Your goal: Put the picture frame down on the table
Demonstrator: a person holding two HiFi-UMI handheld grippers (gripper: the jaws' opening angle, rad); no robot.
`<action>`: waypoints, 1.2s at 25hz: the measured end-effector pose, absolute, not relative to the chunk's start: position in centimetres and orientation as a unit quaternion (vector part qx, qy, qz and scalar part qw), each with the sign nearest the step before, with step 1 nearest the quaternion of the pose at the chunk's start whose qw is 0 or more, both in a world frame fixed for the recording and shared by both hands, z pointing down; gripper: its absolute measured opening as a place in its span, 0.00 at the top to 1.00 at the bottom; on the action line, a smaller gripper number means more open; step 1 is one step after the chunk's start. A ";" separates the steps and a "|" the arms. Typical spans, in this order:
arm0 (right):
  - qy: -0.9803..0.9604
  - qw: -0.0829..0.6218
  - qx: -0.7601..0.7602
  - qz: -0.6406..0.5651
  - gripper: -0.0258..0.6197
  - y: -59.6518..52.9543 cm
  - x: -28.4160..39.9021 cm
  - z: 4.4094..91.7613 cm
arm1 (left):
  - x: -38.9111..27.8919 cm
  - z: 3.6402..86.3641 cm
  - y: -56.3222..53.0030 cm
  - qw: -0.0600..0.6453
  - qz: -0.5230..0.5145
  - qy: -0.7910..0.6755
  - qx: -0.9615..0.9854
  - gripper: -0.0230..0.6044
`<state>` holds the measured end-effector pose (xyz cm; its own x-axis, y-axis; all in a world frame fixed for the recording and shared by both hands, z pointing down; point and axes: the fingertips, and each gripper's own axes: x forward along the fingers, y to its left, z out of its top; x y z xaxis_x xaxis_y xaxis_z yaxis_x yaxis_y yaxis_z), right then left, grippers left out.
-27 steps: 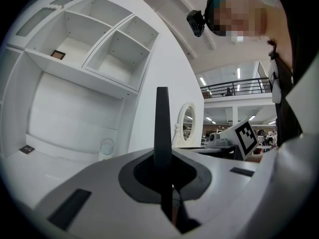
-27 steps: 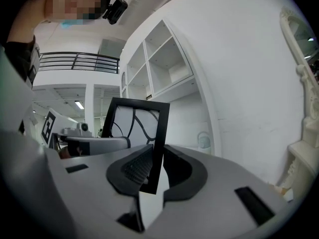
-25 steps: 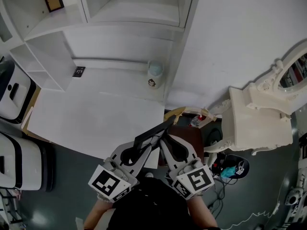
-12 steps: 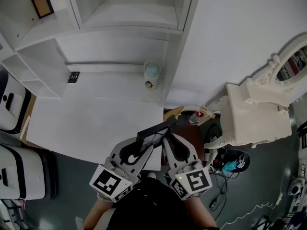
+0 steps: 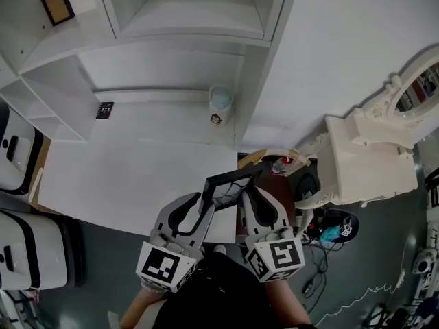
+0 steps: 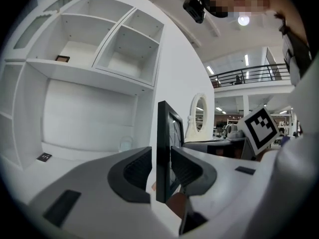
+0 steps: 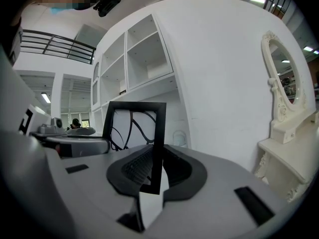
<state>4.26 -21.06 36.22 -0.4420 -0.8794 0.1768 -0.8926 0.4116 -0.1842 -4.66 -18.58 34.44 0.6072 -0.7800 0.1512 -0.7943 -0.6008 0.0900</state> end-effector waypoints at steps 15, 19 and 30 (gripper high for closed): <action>-0.829 0.063 0.541 0.127 0.86 -21.0 3.0 37.6 | -6.1 36.9 -19.0 0.102 0.069 -0.466 0.876 0.83; -0.825 0.077 0.543 0.136 0.86 -20.9 3.3 38.8 | -5.8 38.4 -19.2 0.125 0.070 -0.448 0.882 0.83; -0.810 0.122 0.541 0.192 0.86 -20.1 3.6 44.5 | -5.5 43.9 -18.9 0.190 0.115 -0.421 0.880 0.83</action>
<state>3.58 -20.05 44.48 -0.3850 -0.8296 0.4044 -0.9229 0.3413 -0.1785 -5.52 -18.89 43.93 0.6192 -0.6967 0.3622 -0.7841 -0.5736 0.2371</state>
